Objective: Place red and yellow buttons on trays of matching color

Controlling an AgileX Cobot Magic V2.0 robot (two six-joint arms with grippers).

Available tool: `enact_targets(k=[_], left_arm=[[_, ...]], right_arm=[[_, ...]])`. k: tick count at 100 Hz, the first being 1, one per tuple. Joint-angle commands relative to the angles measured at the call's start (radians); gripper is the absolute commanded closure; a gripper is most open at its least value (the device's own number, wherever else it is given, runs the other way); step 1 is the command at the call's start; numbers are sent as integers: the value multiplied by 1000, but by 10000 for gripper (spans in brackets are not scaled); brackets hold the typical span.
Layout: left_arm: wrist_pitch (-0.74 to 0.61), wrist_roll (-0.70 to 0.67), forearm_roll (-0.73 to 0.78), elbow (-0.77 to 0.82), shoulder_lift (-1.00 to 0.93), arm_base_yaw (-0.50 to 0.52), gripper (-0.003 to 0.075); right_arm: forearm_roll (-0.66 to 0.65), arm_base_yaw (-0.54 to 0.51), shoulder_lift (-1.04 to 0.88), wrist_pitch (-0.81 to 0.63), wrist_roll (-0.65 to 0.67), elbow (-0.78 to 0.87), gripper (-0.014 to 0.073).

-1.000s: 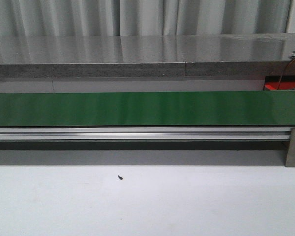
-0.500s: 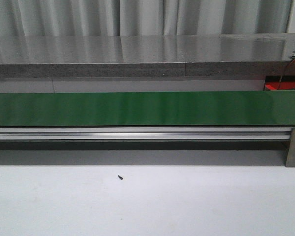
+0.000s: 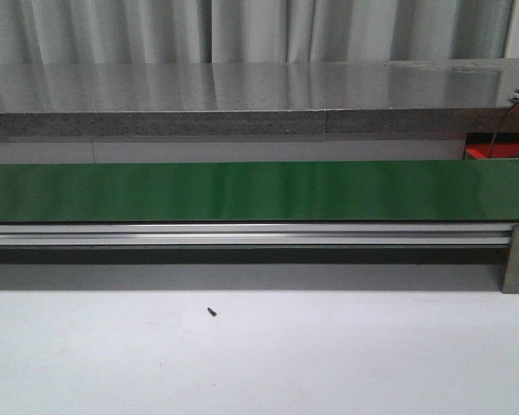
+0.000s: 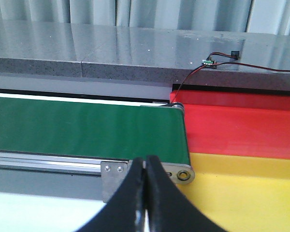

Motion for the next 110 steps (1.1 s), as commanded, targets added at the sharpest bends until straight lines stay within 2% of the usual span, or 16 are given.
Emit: enact_targets(k=[1, 35, 110], left_arm=[[-20, 10, 4, -65, -9, 1, 155], [11, 33, 6, -179, 76, 1, 155], [-14, 33, -15, -181, 181, 1, 155]], right_arm=[[-9, -1, -17, -73, -1, -19, 662], [-9, -1, -17, -73, -1, -19, 662], [-9, -1, -17, -73, -1, -19, 662]])
